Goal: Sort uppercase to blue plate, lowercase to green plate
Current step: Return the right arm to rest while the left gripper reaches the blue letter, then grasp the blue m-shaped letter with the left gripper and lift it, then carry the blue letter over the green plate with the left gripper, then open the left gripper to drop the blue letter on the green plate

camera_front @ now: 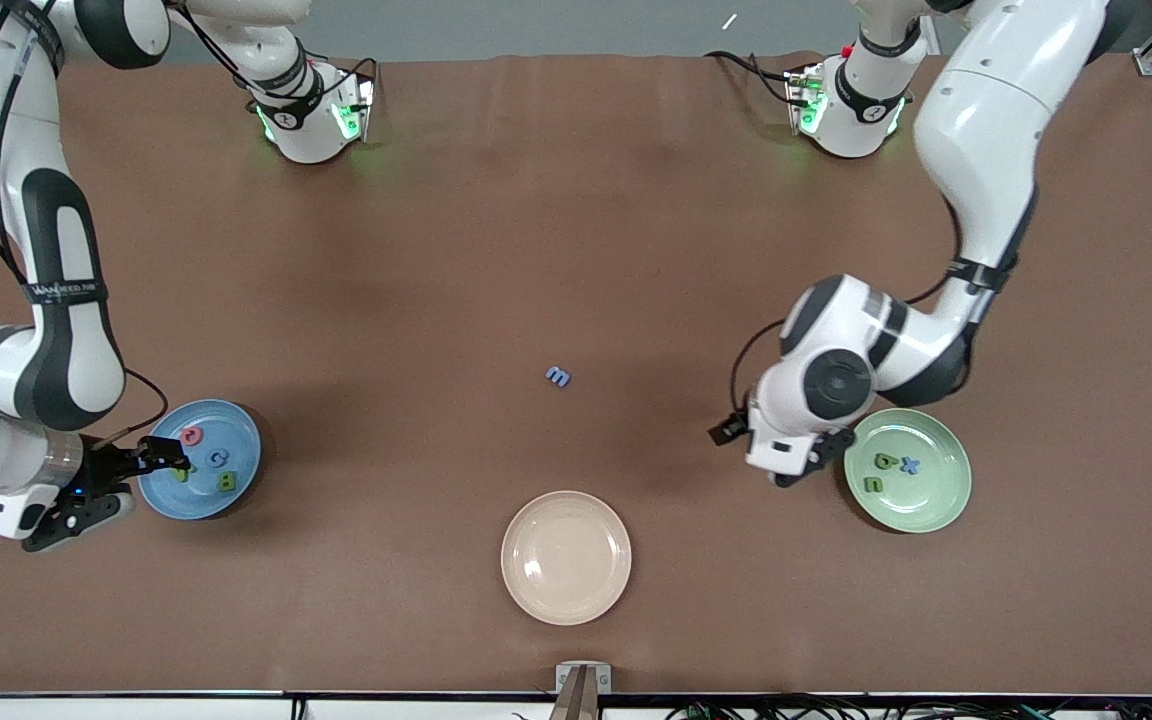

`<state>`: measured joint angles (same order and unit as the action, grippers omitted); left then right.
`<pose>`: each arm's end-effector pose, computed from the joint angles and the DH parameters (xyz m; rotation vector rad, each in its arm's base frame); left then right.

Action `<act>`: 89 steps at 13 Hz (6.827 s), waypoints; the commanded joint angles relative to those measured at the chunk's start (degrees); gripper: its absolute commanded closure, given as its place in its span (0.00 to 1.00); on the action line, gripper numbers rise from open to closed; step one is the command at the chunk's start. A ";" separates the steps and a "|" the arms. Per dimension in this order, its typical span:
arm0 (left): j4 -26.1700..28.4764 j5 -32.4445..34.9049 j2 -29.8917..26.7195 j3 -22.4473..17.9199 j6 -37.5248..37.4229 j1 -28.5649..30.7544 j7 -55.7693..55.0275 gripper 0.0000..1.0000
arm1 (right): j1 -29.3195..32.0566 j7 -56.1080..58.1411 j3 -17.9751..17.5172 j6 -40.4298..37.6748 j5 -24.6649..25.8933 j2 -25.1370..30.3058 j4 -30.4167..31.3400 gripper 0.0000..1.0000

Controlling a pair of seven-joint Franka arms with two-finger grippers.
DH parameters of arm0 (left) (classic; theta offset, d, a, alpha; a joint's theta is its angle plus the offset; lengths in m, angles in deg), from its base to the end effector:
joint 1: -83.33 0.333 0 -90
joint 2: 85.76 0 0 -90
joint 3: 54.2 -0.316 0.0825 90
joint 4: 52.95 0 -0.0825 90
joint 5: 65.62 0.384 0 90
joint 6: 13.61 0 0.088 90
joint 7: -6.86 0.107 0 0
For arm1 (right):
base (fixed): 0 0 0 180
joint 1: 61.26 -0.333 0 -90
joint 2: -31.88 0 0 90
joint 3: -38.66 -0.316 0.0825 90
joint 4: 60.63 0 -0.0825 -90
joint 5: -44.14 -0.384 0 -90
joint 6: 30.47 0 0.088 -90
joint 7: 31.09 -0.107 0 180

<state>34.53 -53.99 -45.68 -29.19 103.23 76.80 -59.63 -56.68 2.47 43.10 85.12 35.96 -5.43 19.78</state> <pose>0.6182 -0.3123 0.2650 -2.9819 -0.8920 0.2456 0.7136 -0.0940 0.3197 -2.9992 -0.5758 0.0049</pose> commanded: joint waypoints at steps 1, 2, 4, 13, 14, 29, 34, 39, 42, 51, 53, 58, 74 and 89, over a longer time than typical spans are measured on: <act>-1.79 -0.29 1.57 -0.48 3.02 -5.66 -10.12 0.01 | -1.59 -5.95 0.04 -1.85 -0.69 6.26 2.39 0.00; -1.79 -0.47 2.10 -0.48 5.21 -7.42 -12.33 0.01 | -1.77 -8.14 0.04 -3.95 -0.52 8.11 2.39 0.00; -1.79 -0.03 4.03 -0.65 10.83 -10.59 -18.91 0.02 | -1.33 -13.85 0.13 -9.13 -0.52 12.15 2.39 0.00; -7.06 -0.03 9.66 -8.29 15.78 -25.89 -32.39 0.24 | -1.42 -21.17 0.30 -19.60 3.09 30.62 10.30 0.00; -7.24 -0.46 9.93 -9.17 15.78 -26.68 -32.39 0.26 | -1.42 -21.35 0.39 -20.48 3.09 31.24 10.30 0.00; -13.48 -0.47 15.64 -12.61 12.97 -32.23 -37.23 0.43 | -3.09 -23.64 -0.49 -25.61 8.45 36.15 10.37 0.00; -13.39 -0.47 14.68 -12.61 12.88 -31.70 -37.14 0.99 | -4.23 -23.64 -0.49 -21.11 8.45 40.03 13.46 0.00; -12.60 0.50 10.82 -14.63 6.74 -29.33 -35.91 1.00 | -3.71 -23.81 -0.66 -21.98 8.36 40.73 13.46 0.00; -10.49 2.33 6.17 -15.60 0.25 -25.30 -31.36 1.00 | -3.88 -23.90 -0.58 -21.90 8.36 40.82 13.37 0.00; -8.03 3.14 4.04 -15.42 0.05 -4.48 -3.68 1.00 | -4.50 -23.90 -0.49 -21.90 8.01 40.38 10.82 0.00; -7.07 3.05 3.61 -15.33 0.05 -0.87 2.64 1.00 | -4.32 -23.90 -0.40 -21.81 8.01 40.29 10.82 0.00; -6.80 3.05 3.87 -15.25 0.05 5.72 14.60 0.98 | -4.67 -26.36 -0.58 -21.98 8.27 40.03 8.72 0.00; -4.07 3.14 4.04 -15.60 2.07 14.35 37.22 0.40 | -4.85 -27.50 -1.10 -23.83 8.01 40.03 8.63 0.00; -5.65 -0.02 -22.31 -4.88 -16.56 14.27 37.92 0.00 | -4.85 -27.59 -1.10 -23.92 8.01 40.03 8.72 0.00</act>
<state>28.17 -52.57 -65.57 -34.17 86.93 90.41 -22.80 -61.15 -23.94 41.97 61.74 43.47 34.12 28.46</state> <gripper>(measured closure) 0.000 0.000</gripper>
